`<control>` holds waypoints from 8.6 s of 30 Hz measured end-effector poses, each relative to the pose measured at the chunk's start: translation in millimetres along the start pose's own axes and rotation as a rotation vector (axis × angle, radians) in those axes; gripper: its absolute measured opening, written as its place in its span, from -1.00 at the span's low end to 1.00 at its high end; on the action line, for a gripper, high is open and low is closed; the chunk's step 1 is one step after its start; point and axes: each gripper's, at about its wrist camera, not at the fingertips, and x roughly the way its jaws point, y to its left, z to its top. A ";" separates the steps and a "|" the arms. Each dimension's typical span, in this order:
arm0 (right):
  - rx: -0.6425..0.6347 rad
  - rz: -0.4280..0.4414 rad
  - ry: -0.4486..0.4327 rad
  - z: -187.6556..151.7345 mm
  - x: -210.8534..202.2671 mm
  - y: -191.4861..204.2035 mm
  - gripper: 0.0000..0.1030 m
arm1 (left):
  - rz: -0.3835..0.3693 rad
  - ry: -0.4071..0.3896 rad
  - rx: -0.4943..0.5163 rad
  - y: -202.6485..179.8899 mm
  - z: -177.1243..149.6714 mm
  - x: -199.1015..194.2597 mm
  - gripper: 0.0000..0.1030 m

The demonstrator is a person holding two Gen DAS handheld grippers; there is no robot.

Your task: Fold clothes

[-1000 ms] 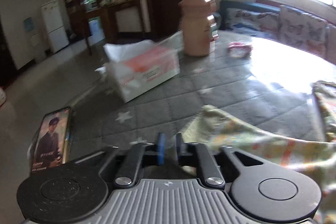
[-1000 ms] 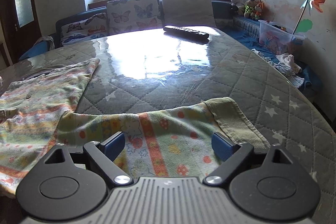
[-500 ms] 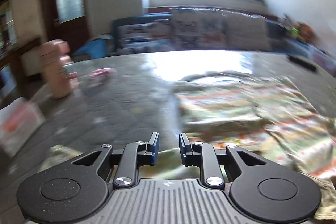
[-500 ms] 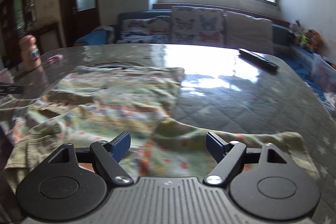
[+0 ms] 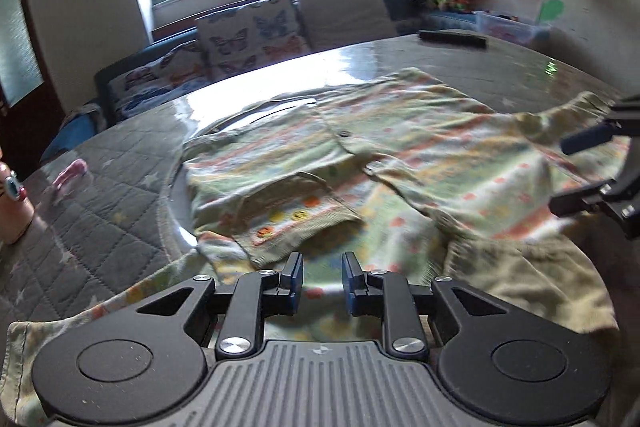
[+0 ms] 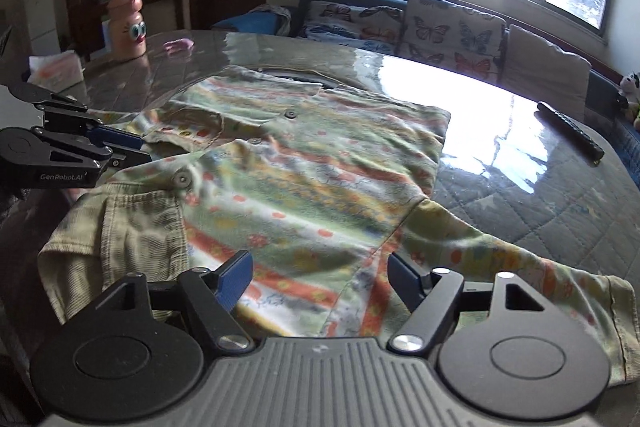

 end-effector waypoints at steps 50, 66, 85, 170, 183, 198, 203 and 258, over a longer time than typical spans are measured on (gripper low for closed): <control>-0.058 0.351 0.034 8.9 2.3 70.6 -0.87 | -0.179 -0.060 0.003 -10.6 -6.3 -19.3 -0.54; -0.033 0.227 0.000 22.3 34.7 51.2 -0.54 | -0.099 -0.110 -0.094 4.5 1.7 -26.3 1.00; 0.011 0.180 0.044 -15.5 -6.0 27.2 -0.39 | -0.133 -0.097 -0.116 -10.3 24.5 -20.1 1.00; 0.119 0.285 -0.215 95.0 -14.5 37.7 -0.67 | -0.002 -0.053 -0.258 21.0 0.2 -22.0 1.00; 0.114 0.127 -0.040 39.0 -10.0 -7.6 -0.47 | 0.026 -0.049 -0.263 30.0 -2.8 -27.6 1.00; 0.129 0.084 0.045 9.9 22.6 -29.0 -0.37 | 0.072 -0.032 -0.212 32.7 -4.6 -37.9 1.00; 0.130 0.076 0.024 23.5 34.2 -31.0 -0.35 | 0.093 -0.022 -0.209 36.1 -8.4 -38.4 1.00; -0.193 0.303 0.008 66.6 74.4 104.4 0.45 | 0.595 0.003 -0.794 192.4 -92.8 -77.1 0.66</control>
